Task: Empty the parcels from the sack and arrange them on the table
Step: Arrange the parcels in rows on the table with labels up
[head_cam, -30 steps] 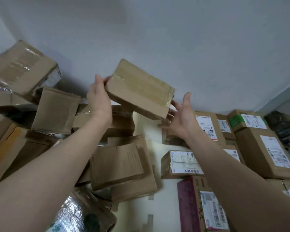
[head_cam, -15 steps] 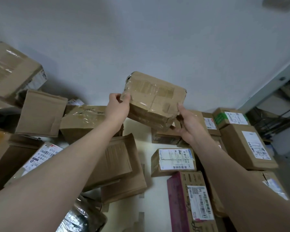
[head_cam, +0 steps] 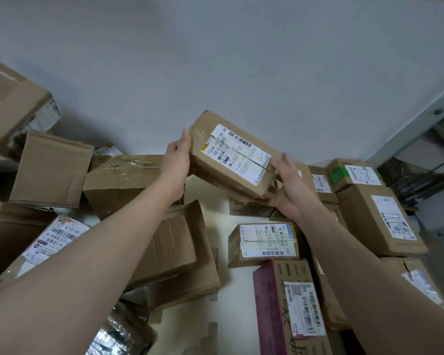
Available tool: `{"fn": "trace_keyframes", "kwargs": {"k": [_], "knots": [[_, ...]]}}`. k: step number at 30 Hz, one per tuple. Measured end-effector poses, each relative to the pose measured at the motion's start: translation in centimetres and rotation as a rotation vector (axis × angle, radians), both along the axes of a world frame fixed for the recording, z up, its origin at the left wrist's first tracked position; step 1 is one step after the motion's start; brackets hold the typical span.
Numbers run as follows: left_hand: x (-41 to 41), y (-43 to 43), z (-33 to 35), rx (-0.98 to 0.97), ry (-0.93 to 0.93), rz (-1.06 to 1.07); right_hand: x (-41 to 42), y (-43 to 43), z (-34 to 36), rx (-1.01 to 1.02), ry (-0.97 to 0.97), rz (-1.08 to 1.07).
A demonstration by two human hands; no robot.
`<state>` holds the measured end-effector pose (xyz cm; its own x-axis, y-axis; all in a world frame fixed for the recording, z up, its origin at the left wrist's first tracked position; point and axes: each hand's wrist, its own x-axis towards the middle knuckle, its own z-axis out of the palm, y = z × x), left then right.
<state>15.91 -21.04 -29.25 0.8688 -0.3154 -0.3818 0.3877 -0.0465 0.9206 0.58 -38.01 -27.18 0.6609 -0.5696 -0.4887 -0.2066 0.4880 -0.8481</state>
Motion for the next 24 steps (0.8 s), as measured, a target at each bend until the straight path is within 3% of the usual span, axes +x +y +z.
{"fn": "trace_keyframes", "kwargs": {"k": [6,10,15,17,21,24], "knots": [[-0.7,-2.1,0.5,0.105,-0.176,0.007,1.2,2.3,0.0,-0.107,0.186,0.252],[-0.9,-2.2,-0.6,0.168,-0.228,-0.051,2.9,4.6,-0.6,-0.191,0.229,0.26],[-0.7,-0.8,-0.8,0.349,-0.408,0.061,4.5,6.4,-1.6,-0.254,0.251,0.257],[-0.6,-0.8,-1.2,0.425,-0.442,-0.044,4.7,6.8,-2.5,-0.281,0.268,0.212],[-0.9,-1.0,-3.0,0.801,-0.712,-0.465,4.0,6.4,-4.9,-0.459,0.427,0.085],[-0.8,-0.1,-2.5,0.824,-0.785,-0.427,3.2,6.4,-5.6,-0.598,0.518,0.118]]}}
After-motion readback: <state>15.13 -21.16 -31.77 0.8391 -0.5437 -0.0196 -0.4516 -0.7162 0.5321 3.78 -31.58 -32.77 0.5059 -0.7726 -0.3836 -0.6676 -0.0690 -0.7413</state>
